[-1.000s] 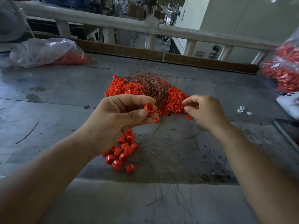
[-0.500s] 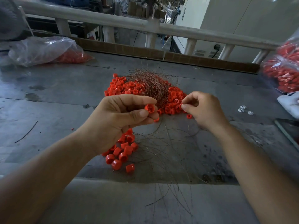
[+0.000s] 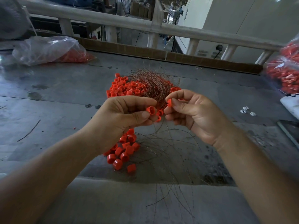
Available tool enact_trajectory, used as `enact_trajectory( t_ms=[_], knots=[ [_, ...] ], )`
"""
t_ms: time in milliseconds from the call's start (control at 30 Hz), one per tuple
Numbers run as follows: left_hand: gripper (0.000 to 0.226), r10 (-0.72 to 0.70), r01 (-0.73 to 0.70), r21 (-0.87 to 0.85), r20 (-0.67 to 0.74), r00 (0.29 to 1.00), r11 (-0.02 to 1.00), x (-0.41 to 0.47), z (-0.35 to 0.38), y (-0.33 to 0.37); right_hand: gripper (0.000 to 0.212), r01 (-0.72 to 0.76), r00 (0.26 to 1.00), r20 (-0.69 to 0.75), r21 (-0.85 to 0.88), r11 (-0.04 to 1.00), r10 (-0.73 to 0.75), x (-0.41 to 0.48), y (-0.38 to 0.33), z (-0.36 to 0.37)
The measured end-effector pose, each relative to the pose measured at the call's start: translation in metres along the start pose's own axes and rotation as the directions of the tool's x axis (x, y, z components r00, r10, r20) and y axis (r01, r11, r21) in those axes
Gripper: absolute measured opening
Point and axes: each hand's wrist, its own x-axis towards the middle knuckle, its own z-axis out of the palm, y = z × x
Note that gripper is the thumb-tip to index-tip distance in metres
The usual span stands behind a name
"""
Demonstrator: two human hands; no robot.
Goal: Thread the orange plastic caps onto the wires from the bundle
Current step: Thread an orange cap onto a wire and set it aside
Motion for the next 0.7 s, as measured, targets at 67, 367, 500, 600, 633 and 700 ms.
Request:
enact_trajectory(
  t_ms=[67, 367, 500, 600, 633, 700],
  knots=[
    [0.024, 0.006, -0.006, -0.012, 0.001, 1.000, 1.000, 0.000, -0.001, -0.001, 0.013, 0.007, 1.000, 0.014, 0.003, 1.000, -0.007, -0.001, 0.001, 0.001],
    [0.021, 0.012, -0.012, 0.042, -0.001, 1.000, 0.999, -0.001, 0.000, 0.002, 0.021, 0.123, 0.992, 0.009, -0.139, 0.983, -0.123, -0.004, 0.005, 0.009],
    [0.020, 0.004, -0.001, 0.069, -0.048, 0.999, 0.998, -0.001, 0.002, 0.003, 0.016, 0.332, 0.934, 0.011, -0.391, 0.858, -0.356, -0.008, 0.007, 0.019],
    [0.022, 0.001, 0.004, 0.072, -0.060, 0.998, 0.997, -0.001, 0.003, 0.004, 0.019, 0.386, 0.903, 0.027, -0.484, 0.785, -0.428, -0.009, 0.011, 0.023],
    [0.022, -0.002, 0.006, 0.074, -0.062, 0.998, 0.997, -0.001, 0.003, 0.004, 0.021, 0.384, 0.902, 0.018, -0.492, 0.781, -0.432, -0.008, 0.013, 0.024],
    [0.023, -0.006, 0.011, 0.083, -0.060, 0.998, 0.996, -0.001, 0.003, 0.004, 0.021, 0.386, 0.897, 0.016, -0.518, 0.763, -0.442, -0.007, 0.015, 0.024]
  ],
)
